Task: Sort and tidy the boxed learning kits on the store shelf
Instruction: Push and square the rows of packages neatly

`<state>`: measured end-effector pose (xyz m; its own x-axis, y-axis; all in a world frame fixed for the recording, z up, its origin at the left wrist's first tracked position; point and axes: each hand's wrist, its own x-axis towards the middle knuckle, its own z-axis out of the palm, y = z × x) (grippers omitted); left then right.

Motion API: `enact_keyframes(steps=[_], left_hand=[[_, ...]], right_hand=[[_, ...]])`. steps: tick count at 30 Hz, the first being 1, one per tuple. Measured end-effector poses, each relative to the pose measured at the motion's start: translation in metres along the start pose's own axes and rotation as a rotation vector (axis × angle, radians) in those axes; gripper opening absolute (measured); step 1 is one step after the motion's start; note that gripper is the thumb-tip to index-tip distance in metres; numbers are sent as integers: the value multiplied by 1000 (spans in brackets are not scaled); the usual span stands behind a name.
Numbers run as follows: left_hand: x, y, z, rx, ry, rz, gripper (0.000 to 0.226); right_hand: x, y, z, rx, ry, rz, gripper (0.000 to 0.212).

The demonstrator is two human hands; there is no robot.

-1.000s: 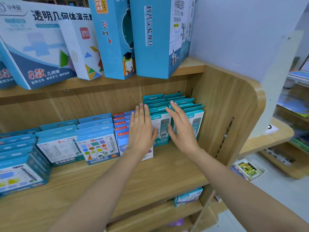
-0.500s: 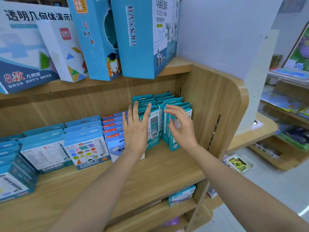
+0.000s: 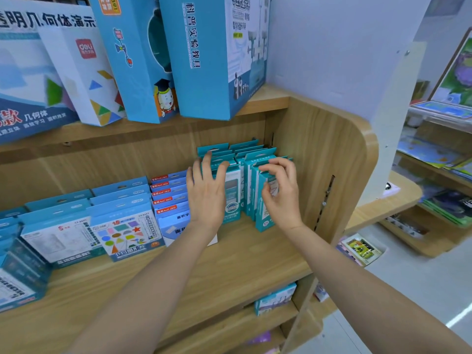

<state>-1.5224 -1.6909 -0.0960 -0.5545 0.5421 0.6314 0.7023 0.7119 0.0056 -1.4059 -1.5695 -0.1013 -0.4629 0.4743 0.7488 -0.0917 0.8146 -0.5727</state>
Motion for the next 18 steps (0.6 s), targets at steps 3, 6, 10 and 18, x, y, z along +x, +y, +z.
enact_keyframes(steps=[3,6,10,18], left_hand=[[-4,1,0,-9,34,28,77],[-9,2,-2,4,11,59,86],[-15,-3,-1,12,-22,75,90],[-21,-13,1,48,-88,124,87]], right_hand=[[-1,3,1,-79,-6,75,47],[-4,8,3,-177,-7,163,57],[-9,14,5,-215,-46,199,66],[-23,25,17,-372,-149,173,89]])
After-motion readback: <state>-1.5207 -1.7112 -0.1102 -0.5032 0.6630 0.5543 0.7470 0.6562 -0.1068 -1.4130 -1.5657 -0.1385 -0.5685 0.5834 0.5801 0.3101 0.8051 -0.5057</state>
